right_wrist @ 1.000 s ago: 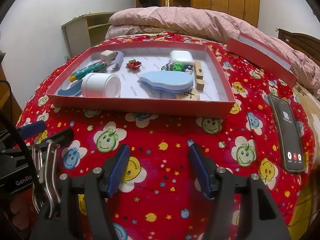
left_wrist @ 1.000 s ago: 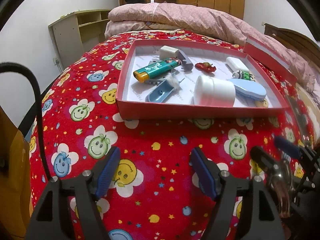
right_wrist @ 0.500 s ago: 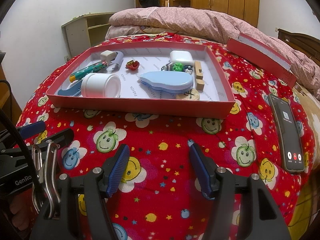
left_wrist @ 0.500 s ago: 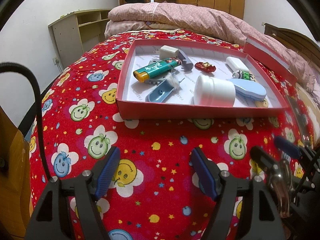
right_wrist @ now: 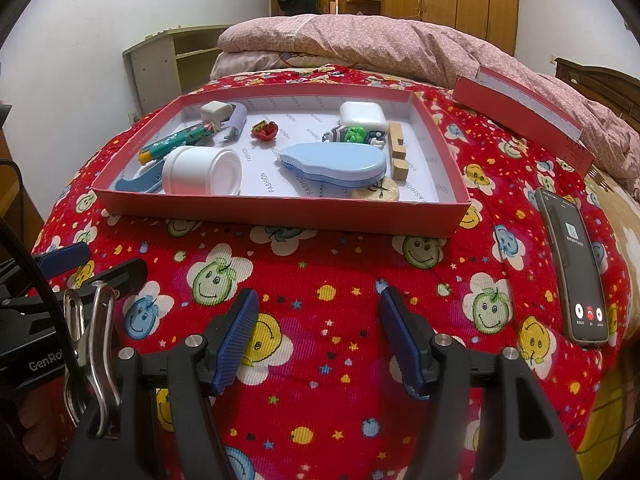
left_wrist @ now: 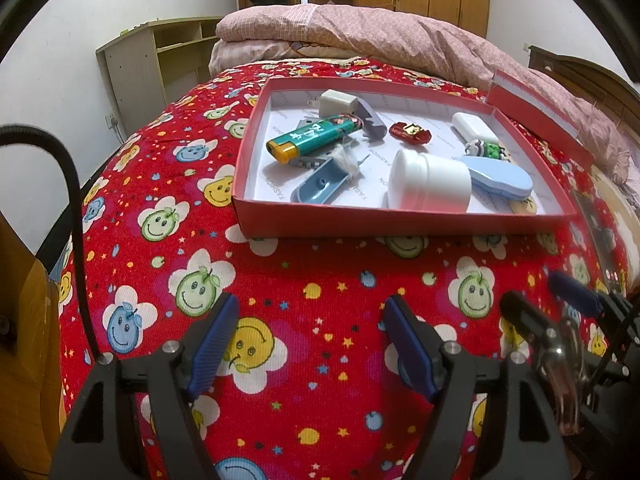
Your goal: Organize rigid objects
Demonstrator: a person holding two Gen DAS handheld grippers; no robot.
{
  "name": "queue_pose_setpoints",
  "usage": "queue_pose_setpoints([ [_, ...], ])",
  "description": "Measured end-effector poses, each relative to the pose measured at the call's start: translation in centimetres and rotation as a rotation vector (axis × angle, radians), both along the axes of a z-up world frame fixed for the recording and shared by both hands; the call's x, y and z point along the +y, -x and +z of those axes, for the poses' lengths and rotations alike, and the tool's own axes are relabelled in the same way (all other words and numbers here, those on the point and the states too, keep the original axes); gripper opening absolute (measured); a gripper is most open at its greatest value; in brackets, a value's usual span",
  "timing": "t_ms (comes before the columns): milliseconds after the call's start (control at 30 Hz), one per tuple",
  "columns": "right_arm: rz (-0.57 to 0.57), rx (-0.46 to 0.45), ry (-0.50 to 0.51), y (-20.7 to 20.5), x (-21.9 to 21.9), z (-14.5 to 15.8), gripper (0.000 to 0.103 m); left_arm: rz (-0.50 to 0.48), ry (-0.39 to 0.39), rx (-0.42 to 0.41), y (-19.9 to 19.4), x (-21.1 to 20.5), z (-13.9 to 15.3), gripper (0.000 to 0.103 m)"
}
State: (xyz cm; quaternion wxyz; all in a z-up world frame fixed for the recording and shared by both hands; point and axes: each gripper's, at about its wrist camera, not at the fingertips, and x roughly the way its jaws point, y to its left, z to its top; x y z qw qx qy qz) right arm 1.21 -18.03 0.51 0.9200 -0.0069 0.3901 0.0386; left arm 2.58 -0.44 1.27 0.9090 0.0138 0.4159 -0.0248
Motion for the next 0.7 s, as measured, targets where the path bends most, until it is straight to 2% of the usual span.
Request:
queue_pose_setpoints([
  [400,0.0,0.0,0.0,0.04,-0.01,0.0,0.064,0.0,0.0,0.002,-0.02,0.03,0.02,0.079],
  [700,0.0,-0.001,0.0,0.05,-0.01,-0.01,0.065,0.017,0.001,0.012,-0.09,0.3,-0.26,0.085],
])
